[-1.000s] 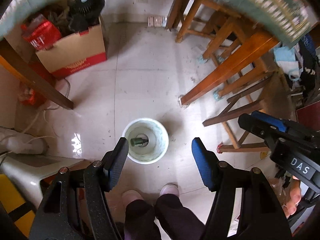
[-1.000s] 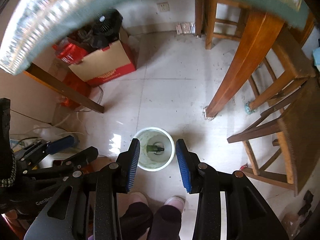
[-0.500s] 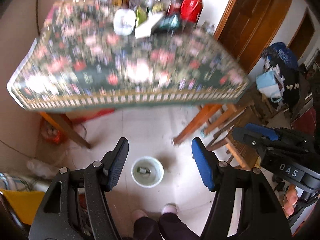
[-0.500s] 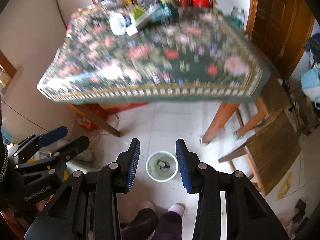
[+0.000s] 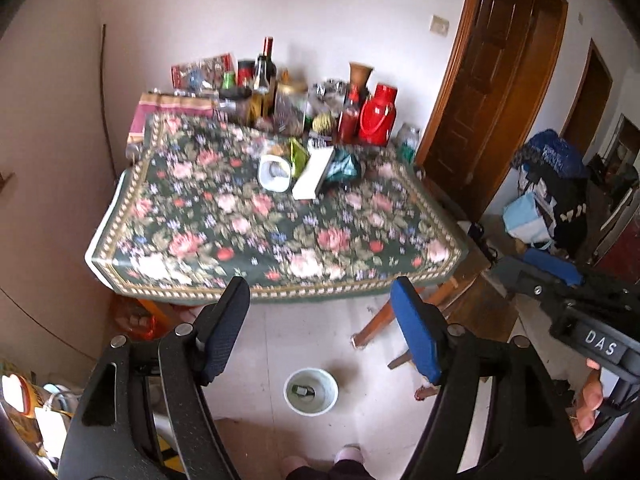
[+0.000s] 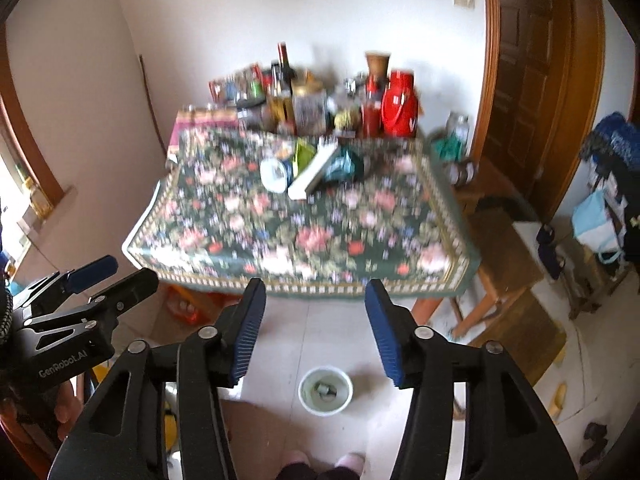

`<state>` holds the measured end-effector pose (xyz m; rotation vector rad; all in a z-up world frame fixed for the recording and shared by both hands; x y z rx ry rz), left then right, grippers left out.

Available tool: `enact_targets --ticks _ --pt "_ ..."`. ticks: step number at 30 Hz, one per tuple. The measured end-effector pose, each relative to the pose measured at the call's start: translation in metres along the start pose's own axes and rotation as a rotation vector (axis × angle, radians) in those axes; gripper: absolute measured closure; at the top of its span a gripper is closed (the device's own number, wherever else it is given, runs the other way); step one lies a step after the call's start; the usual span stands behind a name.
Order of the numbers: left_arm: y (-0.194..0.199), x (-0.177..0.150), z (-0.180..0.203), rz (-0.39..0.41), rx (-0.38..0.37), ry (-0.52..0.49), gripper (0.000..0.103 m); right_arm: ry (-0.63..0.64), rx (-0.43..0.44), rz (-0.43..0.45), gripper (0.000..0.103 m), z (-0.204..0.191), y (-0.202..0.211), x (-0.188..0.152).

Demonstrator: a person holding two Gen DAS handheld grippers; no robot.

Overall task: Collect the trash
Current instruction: 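Raise both empty tools back toward the table items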

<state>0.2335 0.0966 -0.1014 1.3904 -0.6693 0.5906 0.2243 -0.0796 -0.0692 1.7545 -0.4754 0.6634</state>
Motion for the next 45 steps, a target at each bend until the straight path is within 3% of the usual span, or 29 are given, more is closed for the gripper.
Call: enact_targets --ticks 3,7,17,35,45 --pt "0.017 0.010 -0.007 0.043 0.016 -0.014 0.031 0.011 -0.012 0.057 0.053 -0.010 0.017 0.009" --pt "0.036 0.021 -0.016 0.105 0.048 -0.041 0.031 0.005 -0.019 0.129 0.032 -0.016 0.032 0.018" --pt "0.032 0.052 -0.032 0.188 0.060 -0.010 0.031 -0.008 -0.042 0.187 0.023 -0.013 0.026 0.045" --pt "-0.090 0.159 -0.023 0.169 0.136 0.094 0.030 0.053 0.022 0.158 0.023 0.044 -0.054 0.156" --pt "-0.166 0.169 -0.046 0.040 0.167 0.173 0.030 0.099 0.074 0.041 0.023 0.050 -0.126 0.188"
Point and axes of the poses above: each gripper's, at about its wrist camera, not at the fingertips, and y roughly against the way its jaws point, z to its right, x to its top, the point moved 1 cm from there along -y, roughly the way its jaws point, and after that the axes turned 8 degrees about -y, right-handed, at the moved point
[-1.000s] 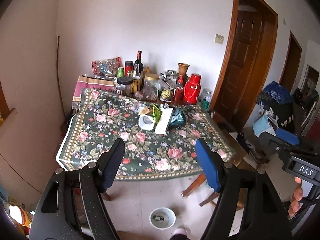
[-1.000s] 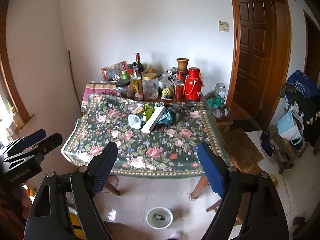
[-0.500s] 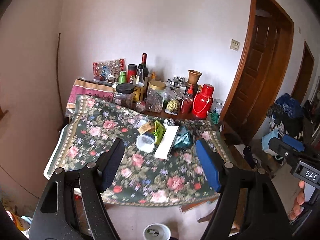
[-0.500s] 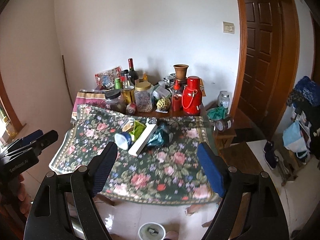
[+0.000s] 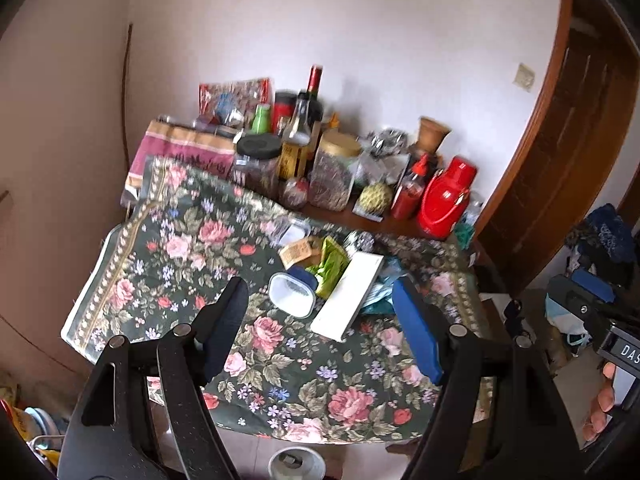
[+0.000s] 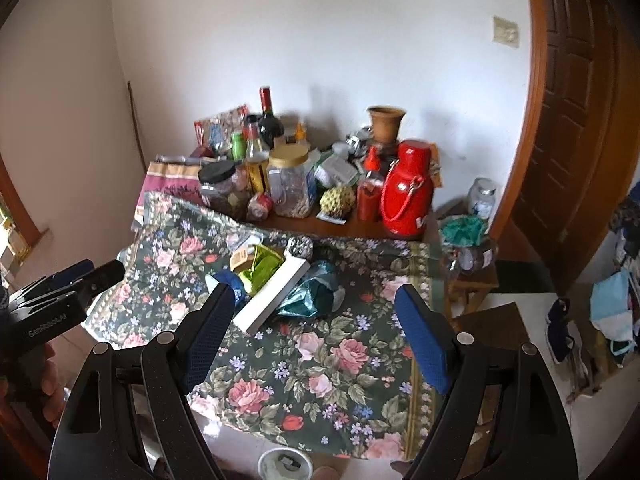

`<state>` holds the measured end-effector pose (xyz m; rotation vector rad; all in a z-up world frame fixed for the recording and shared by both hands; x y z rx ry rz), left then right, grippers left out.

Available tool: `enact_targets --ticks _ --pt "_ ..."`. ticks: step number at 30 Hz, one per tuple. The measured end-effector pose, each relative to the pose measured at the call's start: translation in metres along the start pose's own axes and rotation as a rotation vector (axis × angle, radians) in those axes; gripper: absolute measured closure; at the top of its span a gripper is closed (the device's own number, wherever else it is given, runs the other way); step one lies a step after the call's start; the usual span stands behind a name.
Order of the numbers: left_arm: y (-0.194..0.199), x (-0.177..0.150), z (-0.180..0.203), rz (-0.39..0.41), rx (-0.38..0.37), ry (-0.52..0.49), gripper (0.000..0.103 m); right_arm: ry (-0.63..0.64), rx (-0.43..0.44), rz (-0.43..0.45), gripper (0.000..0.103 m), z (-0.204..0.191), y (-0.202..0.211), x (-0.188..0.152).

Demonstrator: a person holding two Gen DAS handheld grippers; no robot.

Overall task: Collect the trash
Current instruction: 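Raise both empty tools back toward the table items, then grasp the blue Lucky cup with the left tool while the right tool grasps the white long box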

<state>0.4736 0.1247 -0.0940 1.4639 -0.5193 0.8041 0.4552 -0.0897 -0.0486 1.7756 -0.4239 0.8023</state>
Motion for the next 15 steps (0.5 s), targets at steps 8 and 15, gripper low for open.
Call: enact_targets --ticks 8,15 --pt "-0.081 -0.003 -0.021 -0.146 -0.048 -0.077 0.030 -0.033 0.007 -0.112 0.023 -0.014 -0.066 0.005" --pt "-0.152 -0.004 -0.027 -0.267 -0.180 -0.207 0.030 -0.153 -0.037 -0.196 0.023 -0.023 -0.119 0.000"
Point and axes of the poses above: each gripper's, at about its wrist camera, not at the fingertips, and y roughly against the way its jaws point, z to its right, x to its top, the point moved 1 cm from there along -y, roughly the way its jaws point, and after that the axes turned 8 degrees about -y, right-handed, at the moved point
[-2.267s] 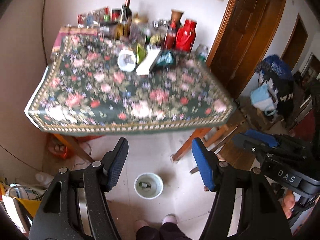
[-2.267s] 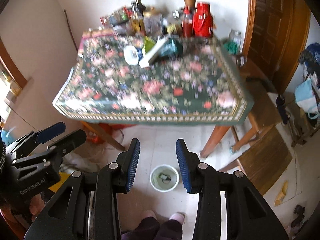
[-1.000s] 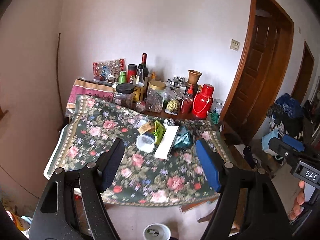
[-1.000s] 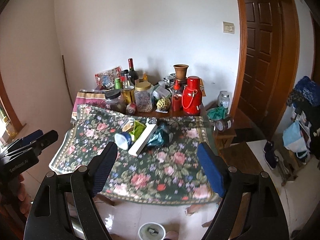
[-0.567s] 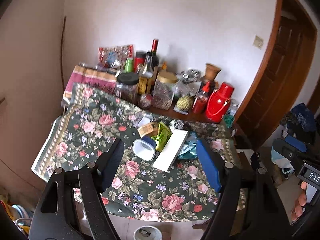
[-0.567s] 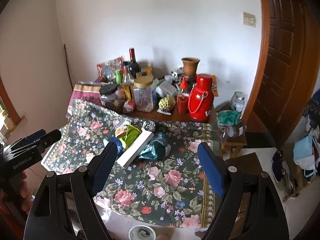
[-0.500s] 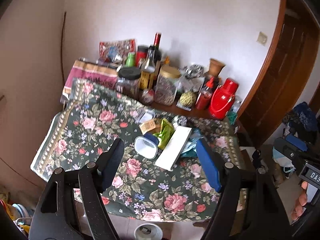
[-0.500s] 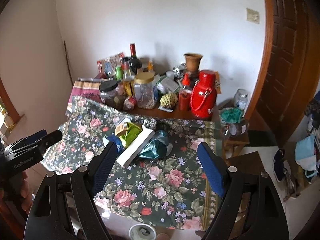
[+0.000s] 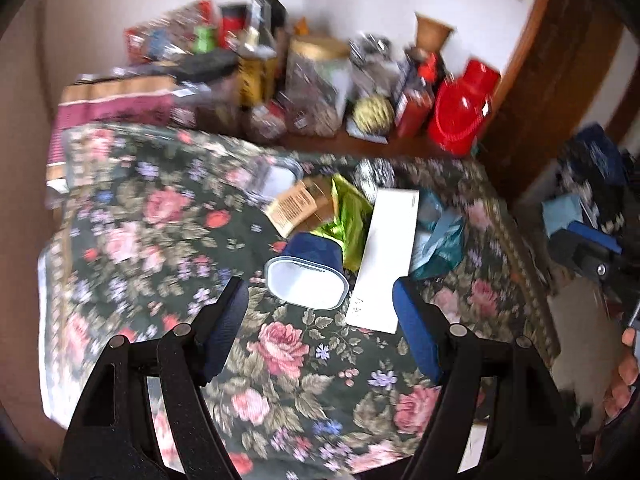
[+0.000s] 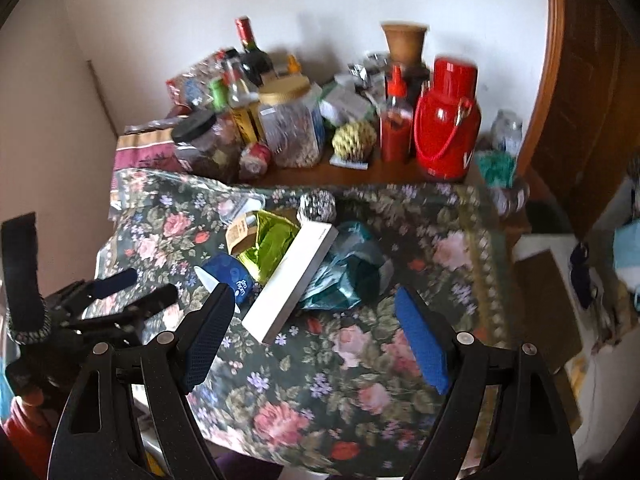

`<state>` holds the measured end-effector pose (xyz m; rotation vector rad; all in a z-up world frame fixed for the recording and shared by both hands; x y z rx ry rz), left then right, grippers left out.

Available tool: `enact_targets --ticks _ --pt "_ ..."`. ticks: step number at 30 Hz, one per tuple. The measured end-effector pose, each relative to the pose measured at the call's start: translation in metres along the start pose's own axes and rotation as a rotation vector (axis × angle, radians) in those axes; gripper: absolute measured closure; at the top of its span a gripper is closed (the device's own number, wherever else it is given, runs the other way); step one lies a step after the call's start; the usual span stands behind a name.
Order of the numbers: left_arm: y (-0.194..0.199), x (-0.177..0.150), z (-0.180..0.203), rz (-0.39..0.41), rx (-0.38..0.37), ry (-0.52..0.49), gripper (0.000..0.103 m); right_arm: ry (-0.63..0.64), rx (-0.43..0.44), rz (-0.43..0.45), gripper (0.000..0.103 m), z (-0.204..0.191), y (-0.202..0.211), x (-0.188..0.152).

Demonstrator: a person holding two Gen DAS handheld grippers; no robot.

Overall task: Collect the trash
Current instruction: 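Grasp the blue Lucky cup with the left tool while the right tool grasps the white long box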

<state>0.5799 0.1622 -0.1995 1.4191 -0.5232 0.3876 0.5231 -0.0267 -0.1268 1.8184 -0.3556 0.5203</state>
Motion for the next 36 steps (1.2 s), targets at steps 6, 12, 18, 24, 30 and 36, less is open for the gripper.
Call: enact_targets --ticks 6,12,18,24,30,36 --pt "-0.053 0.002 -0.011 -0.095 -0.094 -0.062 0.030 -0.123 -0.010 -0.069 0.023 0.003 -0.044 -0.007" --pt "-0.082 0.002 -0.012 -0.114 -0.102 -0.111 0.030 -0.191 -0.016 -0.123 0.024 0.005 -0.078 -0.017" --pt "-0.099 0.002 -0.017 -0.115 -0.133 -0.108 0.027 -0.229 0.016 -0.197 0.042 0.006 -0.111 -0.025" --pt "-0.099 0.002 -0.029 -0.095 -0.150 -0.083 0.027 -0.275 0.063 -0.245 0.056 0.001 -0.132 -0.035" --pt "-0.087 -0.003 -0.054 -0.086 -0.100 -0.056 0.027 -0.309 0.103 -0.282 0.067 -0.002 -0.146 -0.039" --pt "-0.076 -0.004 -0.068 -0.077 -0.058 -0.036 0.028 -0.291 0.125 -0.270 0.078 -0.011 -0.147 -0.037"
Point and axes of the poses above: each gripper's, at about its wrist camera, not at the fingertips, and y roughly against the way its jaws point, z to its right, x to its top, the point moved 1 cm from there along -y, roughly the way its jaws point, and after that the axes turned 8 degrees about -y, right-handed, at the moved point
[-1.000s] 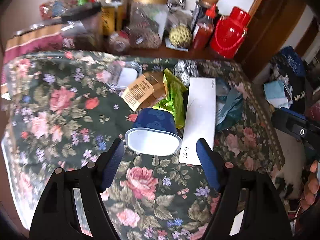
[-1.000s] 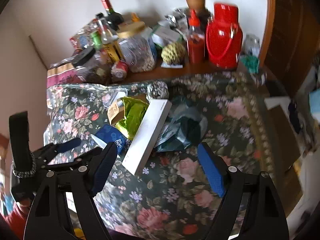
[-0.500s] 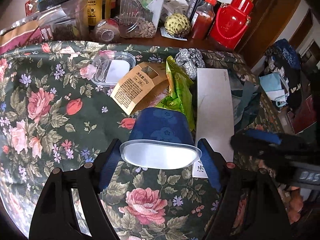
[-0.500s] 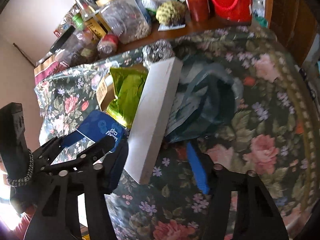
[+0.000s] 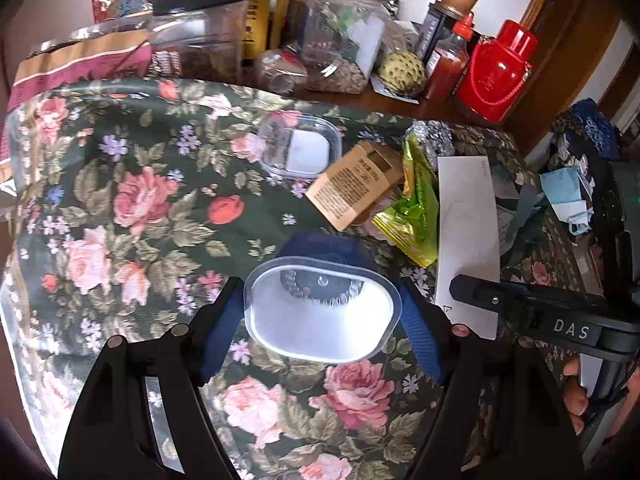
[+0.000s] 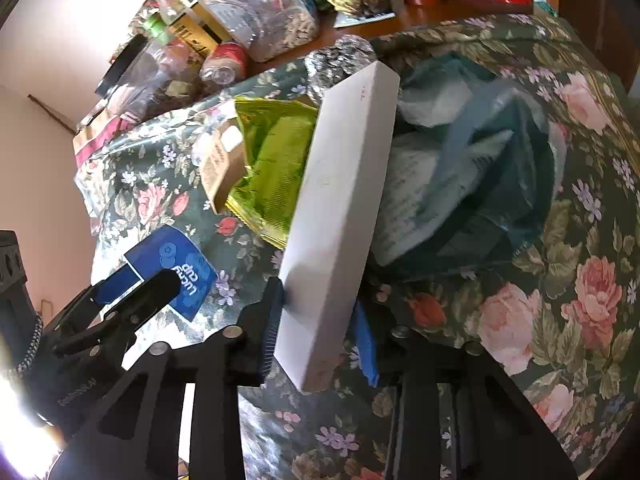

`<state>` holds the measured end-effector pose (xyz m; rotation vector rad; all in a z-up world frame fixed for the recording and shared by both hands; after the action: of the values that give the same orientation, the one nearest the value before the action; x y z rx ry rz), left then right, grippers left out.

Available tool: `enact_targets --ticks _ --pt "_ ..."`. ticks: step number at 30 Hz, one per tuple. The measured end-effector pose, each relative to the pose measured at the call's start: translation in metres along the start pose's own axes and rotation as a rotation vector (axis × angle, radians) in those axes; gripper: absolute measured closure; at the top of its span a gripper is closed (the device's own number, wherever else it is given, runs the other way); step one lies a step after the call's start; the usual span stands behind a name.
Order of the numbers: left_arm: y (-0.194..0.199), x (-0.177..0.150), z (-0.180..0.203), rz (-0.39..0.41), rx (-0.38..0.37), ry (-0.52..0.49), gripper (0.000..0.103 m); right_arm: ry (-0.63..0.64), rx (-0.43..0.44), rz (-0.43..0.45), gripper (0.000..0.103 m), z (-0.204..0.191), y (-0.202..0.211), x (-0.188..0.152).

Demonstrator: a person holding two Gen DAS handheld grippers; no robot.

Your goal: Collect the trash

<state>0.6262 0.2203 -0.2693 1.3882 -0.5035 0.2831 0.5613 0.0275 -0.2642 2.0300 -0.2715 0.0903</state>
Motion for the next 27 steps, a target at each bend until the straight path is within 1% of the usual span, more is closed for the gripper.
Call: enact_targets --ticks 1,3,5,11,16,20,23,27 --pt "0.001 0.000 0.000 0.000 0.006 0.002 0.028 0.020 0.005 0.009 0.084 -0.004 0.002 -0.001" --pt "0.005 0.002 0.000 0.002 0.021 0.004 0.028 0.062 -0.033 0.035 0.085 -0.012 0.005 -0.001" --pt "0.010 0.004 0.001 0.011 0.029 0.006 0.028 0.099 -0.049 0.057 0.087 -0.019 0.010 -0.002" --pt "0.026 0.017 0.010 0.045 0.038 0.004 0.029 0.163 -0.055 0.110 0.087 -0.030 0.032 0.000" --pt "0.046 0.026 0.023 0.088 0.031 0.024 0.029 0.208 -0.050 0.176 0.087 -0.033 0.065 0.001" --pt "0.070 0.033 0.039 0.141 0.022 0.056 0.029 0.237 -0.044 0.227 0.087 -0.033 0.094 0.002" --pt "0.090 0.034 0.054 0.186 0.048 0.072 0.030 0.274 -0.053 0.277 0.087 -0.025 0.121 0.001" --pt "0.116 0.032 0.076 0.246 0.085 0.102 0.030 0.311 -0.038 0.313 0.087 -0.012 0.151 0.000"
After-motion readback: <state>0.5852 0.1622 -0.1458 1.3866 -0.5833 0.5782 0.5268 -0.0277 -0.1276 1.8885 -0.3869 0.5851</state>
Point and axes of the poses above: each gripper's, at about its wrist camera, not at the fingertips, and y roughly against the way its jaws point, z to its right, x to its top, the point moved 1 cm from there along -y, roughly the way its jaws point, and after that the axes turned 8 degrees about -y, right-handed, at the moved point
